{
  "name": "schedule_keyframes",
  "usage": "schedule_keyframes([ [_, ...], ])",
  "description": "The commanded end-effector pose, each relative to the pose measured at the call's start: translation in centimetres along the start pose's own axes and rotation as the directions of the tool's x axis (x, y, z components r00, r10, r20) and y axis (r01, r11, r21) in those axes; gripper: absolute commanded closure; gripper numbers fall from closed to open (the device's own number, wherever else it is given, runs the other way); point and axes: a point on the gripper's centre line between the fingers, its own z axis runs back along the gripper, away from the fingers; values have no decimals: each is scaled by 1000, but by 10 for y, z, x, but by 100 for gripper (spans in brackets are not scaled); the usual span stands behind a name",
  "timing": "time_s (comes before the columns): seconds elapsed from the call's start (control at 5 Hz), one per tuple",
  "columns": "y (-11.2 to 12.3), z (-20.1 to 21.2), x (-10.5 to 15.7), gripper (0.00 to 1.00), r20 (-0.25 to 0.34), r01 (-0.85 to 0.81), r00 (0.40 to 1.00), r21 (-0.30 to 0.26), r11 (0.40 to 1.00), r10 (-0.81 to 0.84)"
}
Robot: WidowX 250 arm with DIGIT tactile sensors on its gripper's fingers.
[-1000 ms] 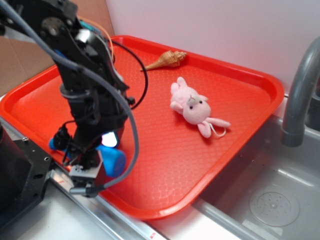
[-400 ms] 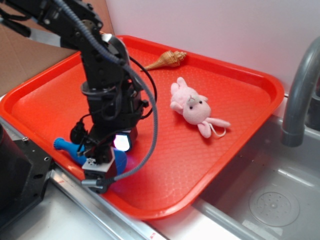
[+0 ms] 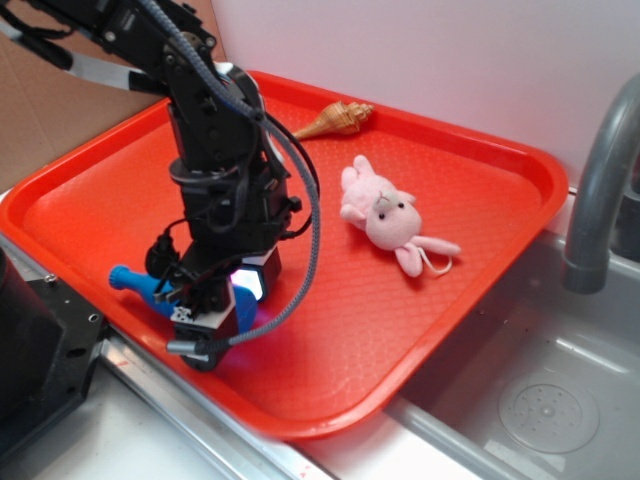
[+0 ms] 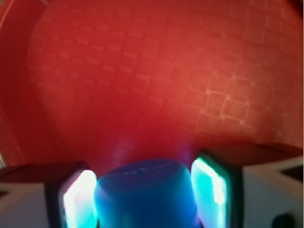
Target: Grab the blue bottle.
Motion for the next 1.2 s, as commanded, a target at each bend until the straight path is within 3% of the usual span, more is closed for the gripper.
schedule_keyframes([
  [0.0, -1, 18, 2, 100, -60, -42, 997, 21, 999, 43],
  [0.2, 14, 70, 3, 100, 46, -203, 978, 44, 978, 201],
  [0.4, 34, 118, -38, 100, 52, -441, 896, -9, 898, 441],
  [0.6, 29, 137, -77, 100, 26, -655, 756, 7, 756, 655],
  [0.8, 18, 151, -105, 100, 22, -783, 620, 69, 618, 784],
  [1.0, 6, 162, -109, 100, 83, -836, 545, 125, 534, 834],
])
